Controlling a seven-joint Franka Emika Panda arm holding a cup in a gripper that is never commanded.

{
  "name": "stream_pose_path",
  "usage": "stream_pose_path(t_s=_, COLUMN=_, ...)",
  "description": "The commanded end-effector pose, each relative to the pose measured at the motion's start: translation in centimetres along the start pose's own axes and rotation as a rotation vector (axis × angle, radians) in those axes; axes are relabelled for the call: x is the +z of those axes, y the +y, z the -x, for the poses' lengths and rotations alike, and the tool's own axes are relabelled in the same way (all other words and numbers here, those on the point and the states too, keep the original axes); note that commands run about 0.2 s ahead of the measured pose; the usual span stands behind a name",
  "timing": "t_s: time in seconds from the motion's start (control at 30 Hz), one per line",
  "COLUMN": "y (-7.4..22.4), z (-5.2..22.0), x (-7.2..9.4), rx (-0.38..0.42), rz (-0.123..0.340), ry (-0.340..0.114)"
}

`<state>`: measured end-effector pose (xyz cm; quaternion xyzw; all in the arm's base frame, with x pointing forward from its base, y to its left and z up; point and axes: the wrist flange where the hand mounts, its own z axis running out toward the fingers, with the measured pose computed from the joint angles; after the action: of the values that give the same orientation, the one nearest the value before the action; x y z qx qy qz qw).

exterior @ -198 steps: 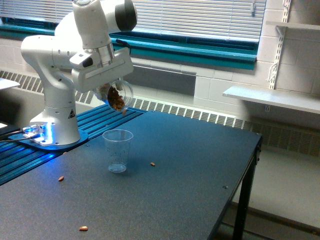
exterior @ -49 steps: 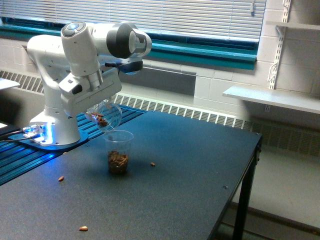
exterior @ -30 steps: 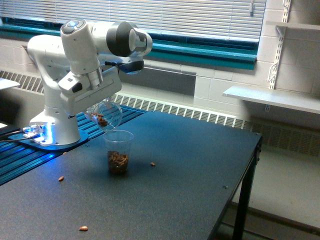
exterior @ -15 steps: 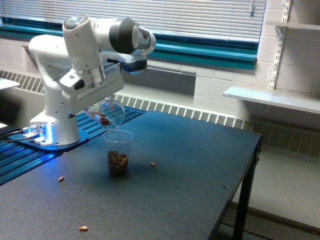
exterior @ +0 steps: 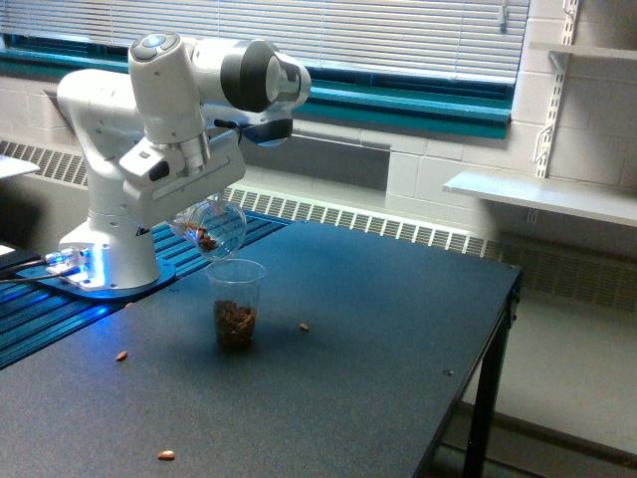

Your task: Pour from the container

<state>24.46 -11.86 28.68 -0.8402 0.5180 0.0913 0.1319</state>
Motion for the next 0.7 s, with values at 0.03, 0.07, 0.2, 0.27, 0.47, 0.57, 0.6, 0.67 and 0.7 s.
stream_pose_path(t_s=0.03, y=-0.3, z=-0.4, x=-0.6, rx=-0.025, rz=0.020, ry=0.008)
stream_pose_path(t_s=0.07, y=-0.3, z=-0.4, x=-0.6, rx=-0.026, rz=0.022, ry=0.008)
stream_pose_path(t_s=0.2, y=-0.5, z=-0.7, x=-0.8, rx=-0.032, rz=0.031, ry=0.007)
stream_pose_path(t_s=0.27, y=-0.6, z=-0.7, x=-0.8, rx=-0.037, rz=0.040, ry=0.001)
stream_pose_path(t_s=0.47, y=-0.9, z=-0.5, x=-0.5, rx=-0.055, rz=0.067, ry=-0.013)
stream_pose_path(t_s=0.57, y=-1.1, z=-0.5, x=-0.5, rx=-0.062, rz=0.073, ry=-0.016)
stream_pose_path(t_s=0.6, y=-1.1, z=-0.5, x=-0.4, rx=-0.066, rz=0.078, ry=-0.020)
stream_pose_path(t_s=0.67, y=-1.2, z=-0.4, x=-0.3, rx=-0.075, rz=0.086, ry=-0.024)
stream_pose_path(t_s=0.7, y=-1.3, z=-0.4, x=-0.3, rx=-0.078, rz=0.088, ry=-0.021)
